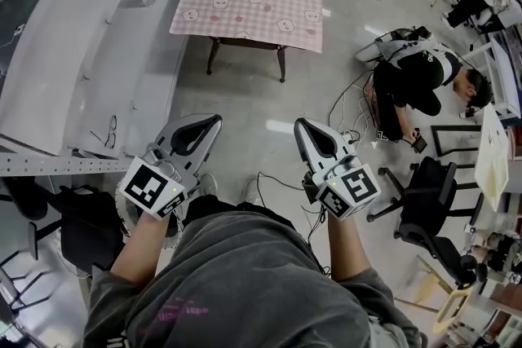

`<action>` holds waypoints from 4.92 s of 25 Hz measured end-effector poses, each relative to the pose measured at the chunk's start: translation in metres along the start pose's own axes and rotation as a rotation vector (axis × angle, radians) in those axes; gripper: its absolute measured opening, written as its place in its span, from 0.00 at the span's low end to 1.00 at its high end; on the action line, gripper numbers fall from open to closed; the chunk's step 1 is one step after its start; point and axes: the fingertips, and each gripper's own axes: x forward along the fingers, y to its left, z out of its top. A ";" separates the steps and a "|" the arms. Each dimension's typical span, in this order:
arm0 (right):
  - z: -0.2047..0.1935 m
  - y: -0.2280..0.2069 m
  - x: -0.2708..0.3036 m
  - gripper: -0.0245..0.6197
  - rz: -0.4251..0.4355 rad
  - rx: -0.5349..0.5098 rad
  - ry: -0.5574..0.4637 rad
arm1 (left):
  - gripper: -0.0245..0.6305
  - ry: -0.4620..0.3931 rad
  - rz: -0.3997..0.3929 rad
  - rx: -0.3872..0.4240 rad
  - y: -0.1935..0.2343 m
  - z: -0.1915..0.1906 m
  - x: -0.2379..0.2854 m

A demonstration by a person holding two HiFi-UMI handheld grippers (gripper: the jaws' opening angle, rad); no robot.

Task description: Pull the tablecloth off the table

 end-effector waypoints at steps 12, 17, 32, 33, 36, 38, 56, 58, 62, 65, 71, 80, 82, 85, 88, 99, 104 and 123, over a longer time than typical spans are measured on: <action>-0.001 -0.027 -0.024 0.04 0.023 0.000 -0.009 | 0.04 0.001 0.024 0.024 -0.026 0.001 0.022; -0.002 -0.037 -0.026 0.04 0.028 0.008 -0.005 | 0.04 0.006 0.032 0.035 -0.029 0.002 0.029; 0.010 -0.073 -0.010 0.04 0.020 -0.003 -0.014 | 0.04 -0.007 0.032 0.053 -0.008 0.011 0.062; 0.011 -0.076 -0.008 0.04 0.019 -0.002 -0.014 | 0.04 -0.007 0.031 0.053 -0.005 0.011 0.065; 0.011 -0.084 0.004 0.04 0.018 -0.002 -0.010 | 0.04 -0.003 0.030 0.049 0.008 0.007 0.074; 0.009 -0.089 0.015 0.04 0.016 -0.005 -0.004 | 0.04 0.002 0.030 0.044 0.019 0.002 0.079; 0.011 -0.128 0.129 0.04 -0.014 0.036 0.047 | 0.04 0.040 -0.015 -0.019 0.139 -0.014 0.127; 0.012 -0.133 0.144 0.04 -0.023 0.042 0.052 | 0.04 0.043 -0.023 -0.026 0.154 -0.015 0.133; 0.016 -0.142 0.174 0.04 -0.033 0.049 0.061 | 0.04 0.052 -0.043 -0.037 0.183 -0.014 0.147; 0.021 -0.150 0.193 0.04 -0.039 0.055 0.068 | 0.04 0.058 -0.058 -0.037 0.202 -0.012 0.158; 0.027 -0.161 0.232 0.04 -0.055 0.056 0.084 | 0.04 0.050 -0.074 -0.052 0.244 -0.006 0.171; 0.043 -0.174 0.302 0.04 -0.094 0.060 0.095 | 0.04 0.046 -0.097 -0.068 0.321 0.000 0.186; 0.047 -0.177 0.317 0.04 -0.102 0.064 0.095 | 0.04 0.048 -0.110 -0.069 0.336 0.003 0.191; 0.052 -0.179 0.337 0.04 -0.109 0.054 0.098 | 0.04 0.049 -0.123 -0.067 0.355 0.007 0.195; 0.048 -0.180 0.357 0.04 -0.110 0.031 0.114 | 0.04 0.043 -0.124 -0.075 0.376 0.001 0.198; 0.038 -0.184 0.393 0.04 -0.101 -0.001 0.152 | 0.04 0.044 -0.105 -0.096 0.412 -0.016 0.198; 0.027 -0.195 0.403 0.04 -0.080 0.008 0.167 | 0.04 0.058 -0.078 -0.114 0.419 -0.035 0.204; -0.059 -0.283 0.409 0.04 -0.043 0.168 0.351 | 0.04 0.287 0.104 -0.213 0.435 -0.134 0.253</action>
